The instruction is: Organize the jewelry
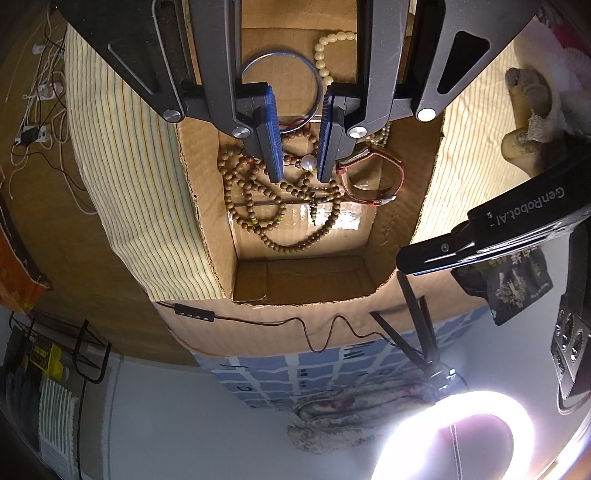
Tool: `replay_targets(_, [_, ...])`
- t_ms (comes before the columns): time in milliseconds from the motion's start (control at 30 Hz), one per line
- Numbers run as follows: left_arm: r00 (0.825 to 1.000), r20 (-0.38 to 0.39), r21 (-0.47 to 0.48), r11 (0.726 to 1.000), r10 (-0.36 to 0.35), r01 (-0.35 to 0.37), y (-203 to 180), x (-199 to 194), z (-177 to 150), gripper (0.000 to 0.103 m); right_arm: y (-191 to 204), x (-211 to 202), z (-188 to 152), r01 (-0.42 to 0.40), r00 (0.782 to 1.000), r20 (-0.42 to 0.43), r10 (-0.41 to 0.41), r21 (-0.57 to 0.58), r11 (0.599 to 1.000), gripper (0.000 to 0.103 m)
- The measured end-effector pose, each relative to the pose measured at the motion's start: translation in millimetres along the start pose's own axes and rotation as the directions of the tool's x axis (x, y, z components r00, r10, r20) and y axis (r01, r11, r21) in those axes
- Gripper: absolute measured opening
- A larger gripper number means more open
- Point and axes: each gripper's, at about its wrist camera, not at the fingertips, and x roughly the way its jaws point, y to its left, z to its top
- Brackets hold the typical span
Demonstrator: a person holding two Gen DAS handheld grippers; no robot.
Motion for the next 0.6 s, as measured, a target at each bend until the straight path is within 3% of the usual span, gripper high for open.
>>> replay_targets(167, [1.0, -0.001, 0.005, 1.0, 0.01, -0.01, 0.1, 0.8, 0.5, 0.007, -1.5, 3.0, 0.2, 0.015, 1.0, -0.003, -0.015, 0.009, 1.0, 0.017])
replay_targets(300, [1.0, 0.001, 0.001, 1.0, 0.016, -0.016, 0.9, 1.2, 1.3, 0.008, -2.6, 5.6, -0.4, 0.022, 1.0, -0.011, -0.022, 0.018, 1.0, 0.037])
replay_targets(400, [1.0, 0.005, -0.005, 1.0, 0.021, -0.021, 2.1, 1.3, 1.5, 0.032, -3.4, 4.8, -0.7, 0.028, 1.0, -0.012, -0.027, 0.019, 0.999, 0.037])
replay_targets(600, [1.0, 0.011, -0.004, 1.0, 0.027, -0.027, 1.3, -2.7, 2.3, 0.033, -3.8, 0.7, -0.7, 0.032, 0.999, -0.01, -0.032, 0.02, 0.999, 0.039])
